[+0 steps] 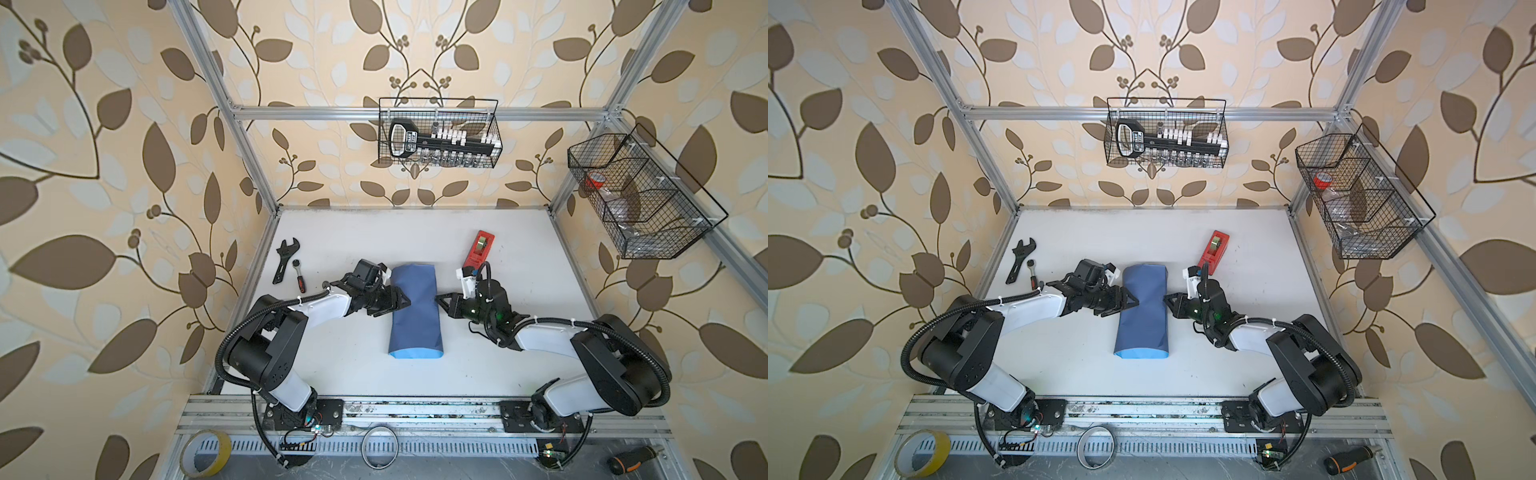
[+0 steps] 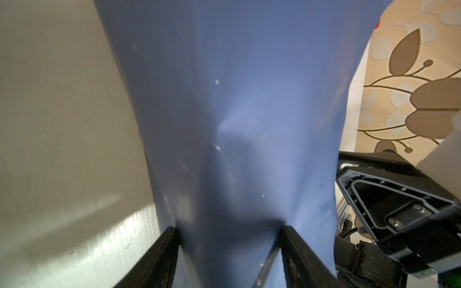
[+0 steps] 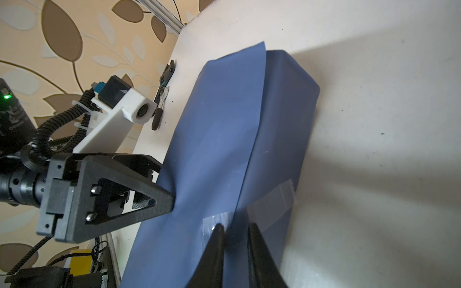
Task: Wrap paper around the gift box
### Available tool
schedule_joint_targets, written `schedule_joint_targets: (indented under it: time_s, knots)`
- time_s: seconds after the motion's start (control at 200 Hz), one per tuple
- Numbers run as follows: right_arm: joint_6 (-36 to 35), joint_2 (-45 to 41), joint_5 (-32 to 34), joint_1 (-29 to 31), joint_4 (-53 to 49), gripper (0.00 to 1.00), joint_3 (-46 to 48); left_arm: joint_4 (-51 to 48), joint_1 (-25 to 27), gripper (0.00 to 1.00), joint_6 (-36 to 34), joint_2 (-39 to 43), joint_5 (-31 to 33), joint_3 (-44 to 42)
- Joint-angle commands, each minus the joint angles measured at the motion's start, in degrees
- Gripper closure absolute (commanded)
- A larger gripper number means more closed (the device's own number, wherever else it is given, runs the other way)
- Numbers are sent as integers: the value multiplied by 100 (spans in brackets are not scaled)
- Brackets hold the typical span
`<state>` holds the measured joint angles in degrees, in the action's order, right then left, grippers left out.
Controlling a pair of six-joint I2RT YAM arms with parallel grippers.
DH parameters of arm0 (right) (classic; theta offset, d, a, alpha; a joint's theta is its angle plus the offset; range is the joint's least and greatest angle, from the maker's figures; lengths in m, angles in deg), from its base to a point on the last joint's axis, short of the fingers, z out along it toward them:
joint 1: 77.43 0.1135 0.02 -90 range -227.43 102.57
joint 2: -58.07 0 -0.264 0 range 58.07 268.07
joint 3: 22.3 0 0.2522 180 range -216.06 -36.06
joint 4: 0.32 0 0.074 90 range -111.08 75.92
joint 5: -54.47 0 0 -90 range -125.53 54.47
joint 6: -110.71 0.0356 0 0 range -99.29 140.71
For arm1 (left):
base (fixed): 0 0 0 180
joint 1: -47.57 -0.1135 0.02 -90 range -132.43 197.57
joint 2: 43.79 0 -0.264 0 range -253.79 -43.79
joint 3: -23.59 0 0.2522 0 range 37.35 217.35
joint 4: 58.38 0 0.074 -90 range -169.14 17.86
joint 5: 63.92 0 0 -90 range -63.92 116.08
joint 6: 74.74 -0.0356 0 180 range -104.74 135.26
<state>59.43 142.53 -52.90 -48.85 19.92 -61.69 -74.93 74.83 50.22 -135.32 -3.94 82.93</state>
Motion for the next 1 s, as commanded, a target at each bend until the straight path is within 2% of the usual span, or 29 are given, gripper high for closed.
schedule_joint_targets:
  time_s: [0.0,0.594,0.994]
  knots:
    - [-101,116,-122,-9,-18,79,-184,-618,42,35,-156,-515,787,-216]
    - [43,718,-321,41,-214,69,-436,-644,42,35,-167,-500,770,-199]
    - [180,1058,-498,-26,-183,52,-438,-679,42,35,-156,-446,778,-178]
